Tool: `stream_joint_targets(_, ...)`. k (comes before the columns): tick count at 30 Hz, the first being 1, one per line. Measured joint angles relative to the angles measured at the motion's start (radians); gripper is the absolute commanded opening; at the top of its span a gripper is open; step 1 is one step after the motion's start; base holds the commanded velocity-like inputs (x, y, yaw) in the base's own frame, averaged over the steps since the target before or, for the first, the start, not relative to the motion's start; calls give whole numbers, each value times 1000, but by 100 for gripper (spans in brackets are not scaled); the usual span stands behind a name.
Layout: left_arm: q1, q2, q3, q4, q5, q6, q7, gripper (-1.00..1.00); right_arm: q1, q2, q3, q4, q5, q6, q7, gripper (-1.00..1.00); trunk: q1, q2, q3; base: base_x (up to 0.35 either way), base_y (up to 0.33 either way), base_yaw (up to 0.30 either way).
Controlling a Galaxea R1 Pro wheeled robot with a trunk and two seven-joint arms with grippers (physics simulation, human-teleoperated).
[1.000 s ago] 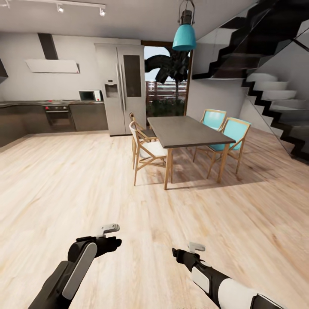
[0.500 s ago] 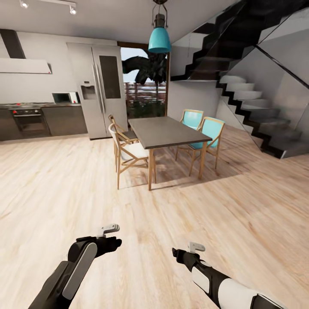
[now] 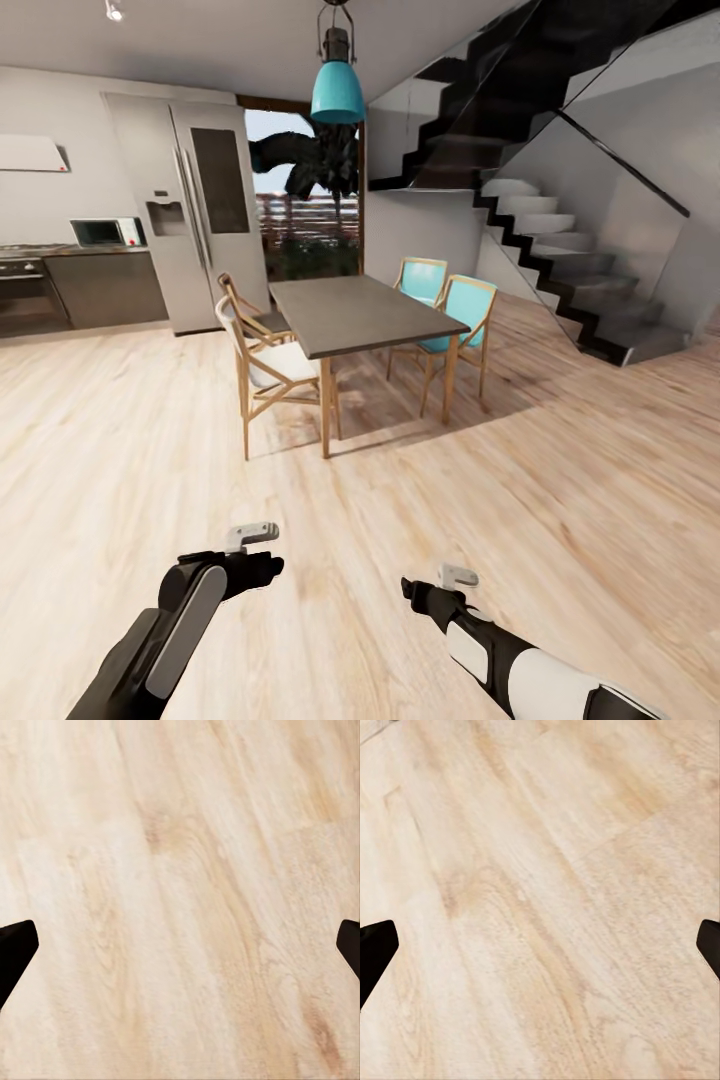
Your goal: Place each of the two pumpkins and all three candles from the living room inside a cabinet in the living room (use any cabinet), then make sure every cabinet is closed, and position the cauldron so it is next to a table in the living room.
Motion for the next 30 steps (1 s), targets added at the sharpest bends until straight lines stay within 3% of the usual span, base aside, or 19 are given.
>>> stream_joint_targets(30, 0, -5, -1, 0, 0, 0, 0, 100, 0, 0, 0, 0, -2, 1, 3, 100, 0, 0, 0, 321, 0, -269)
